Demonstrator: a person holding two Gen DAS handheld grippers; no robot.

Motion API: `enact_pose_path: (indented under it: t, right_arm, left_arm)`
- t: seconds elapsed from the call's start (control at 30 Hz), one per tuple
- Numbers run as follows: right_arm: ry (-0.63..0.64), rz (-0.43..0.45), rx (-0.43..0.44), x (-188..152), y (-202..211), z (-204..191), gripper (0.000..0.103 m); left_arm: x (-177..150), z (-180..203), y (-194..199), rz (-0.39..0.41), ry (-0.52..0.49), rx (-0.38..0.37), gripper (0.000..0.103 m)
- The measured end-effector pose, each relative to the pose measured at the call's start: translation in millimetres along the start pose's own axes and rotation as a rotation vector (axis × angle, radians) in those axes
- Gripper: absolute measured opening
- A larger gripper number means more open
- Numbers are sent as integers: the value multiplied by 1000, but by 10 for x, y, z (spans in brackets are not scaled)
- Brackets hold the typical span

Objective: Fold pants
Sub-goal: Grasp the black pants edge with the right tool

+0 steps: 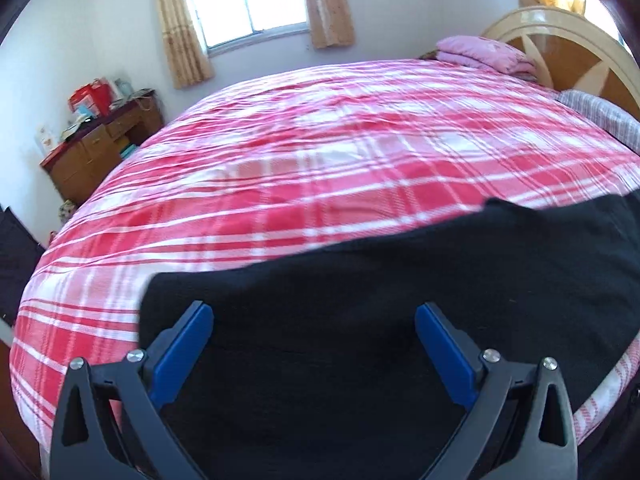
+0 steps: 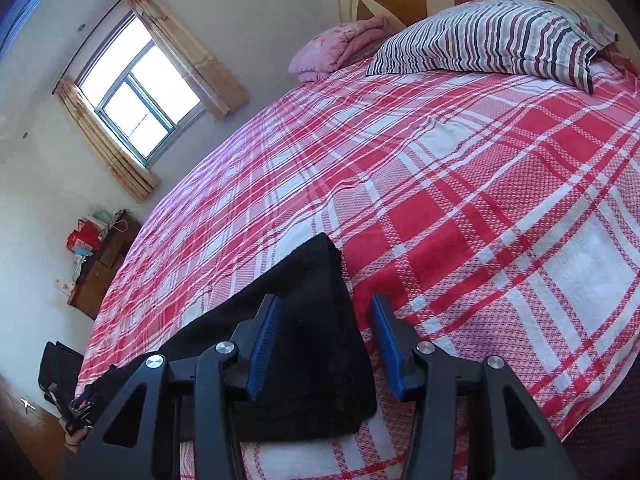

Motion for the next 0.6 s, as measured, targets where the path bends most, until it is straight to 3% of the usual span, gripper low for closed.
enact_pose_path:
  t: [0.03, 0.07, 0.17, 0.27, 0.47, 0.6]
  right_arm:
    - [-6, -15, 37, -6, -4, -25, 29]
    - [-8, -26, 68, -18, -14, -47, 25]
    - [26, -34, 9, -49, -74, -75, 24]
    - [-27, -28, 53, -35, -82, -19, 20]
    - [-14, 9, 68, -44, -4, -192, 15]
    - [46, 49, 80, -27, 114, -479, 15]
  left_arm:
    - [-2, -95, 3, 0, 13, 20, 103]
    - [-6, -169, 4, -1, 24, 33, 103]
    - [-13, -418, 16, 6, 65, 71, 103]
    - [-43, -638, -14, 6, 112, 90, 103]
    - [-189, -784, -207, -44, 193, 23, 103]
    - [-201, -764, -212, -43, 185, 15, 103]
Point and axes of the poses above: each gripper's, at about its wrist camera, not at the fingertips, and y roughly against the way its jaws point, z to its right, x to its top, the point moved 6 cm from there along -y, roughly the way its jaws point, and after that the axes turned 6 degrees about -z, right-handed, at the moved point
